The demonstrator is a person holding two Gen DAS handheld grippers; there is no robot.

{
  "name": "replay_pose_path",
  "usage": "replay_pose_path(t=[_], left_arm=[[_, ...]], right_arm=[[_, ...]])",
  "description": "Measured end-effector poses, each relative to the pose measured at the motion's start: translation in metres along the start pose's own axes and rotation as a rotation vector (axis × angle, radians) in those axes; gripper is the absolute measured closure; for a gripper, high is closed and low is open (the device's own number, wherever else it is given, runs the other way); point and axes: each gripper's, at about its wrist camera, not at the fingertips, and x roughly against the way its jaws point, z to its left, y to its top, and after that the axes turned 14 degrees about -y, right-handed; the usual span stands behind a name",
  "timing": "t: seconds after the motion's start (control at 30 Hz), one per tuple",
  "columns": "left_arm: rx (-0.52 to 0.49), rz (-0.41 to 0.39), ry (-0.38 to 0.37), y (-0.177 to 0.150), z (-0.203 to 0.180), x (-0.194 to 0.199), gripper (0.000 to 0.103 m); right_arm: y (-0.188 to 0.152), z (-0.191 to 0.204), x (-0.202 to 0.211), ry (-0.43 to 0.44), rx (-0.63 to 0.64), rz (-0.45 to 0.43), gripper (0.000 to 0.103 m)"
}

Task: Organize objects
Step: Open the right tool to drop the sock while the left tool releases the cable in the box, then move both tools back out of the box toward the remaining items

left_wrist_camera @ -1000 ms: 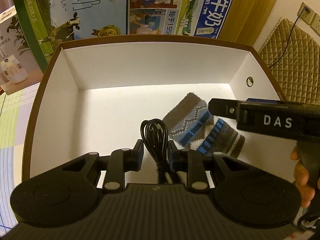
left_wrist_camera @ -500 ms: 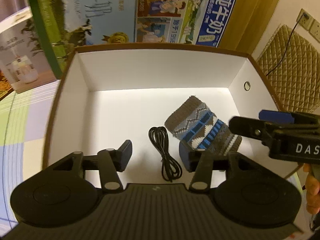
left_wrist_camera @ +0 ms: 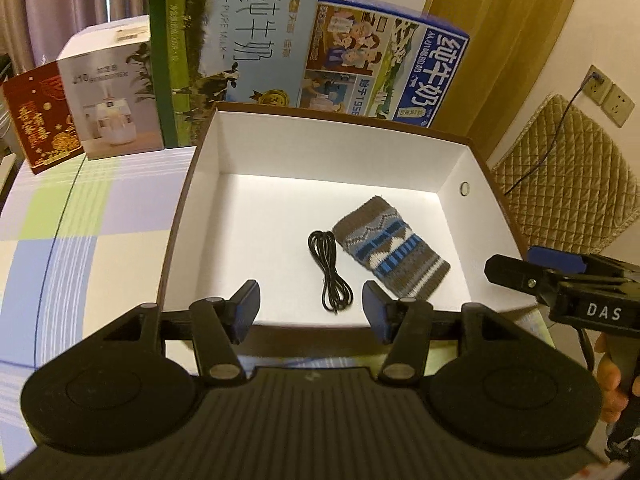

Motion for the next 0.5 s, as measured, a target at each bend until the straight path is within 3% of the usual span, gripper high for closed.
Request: replay_pose_path(t=[0.5], left_arm=[[0.009,0.008,0.026,-0.053,-0.012,0.059,0.049]], right_arm=[[-0.036,0.003,0.053,0.008,-0.005,0.026,0.022]])
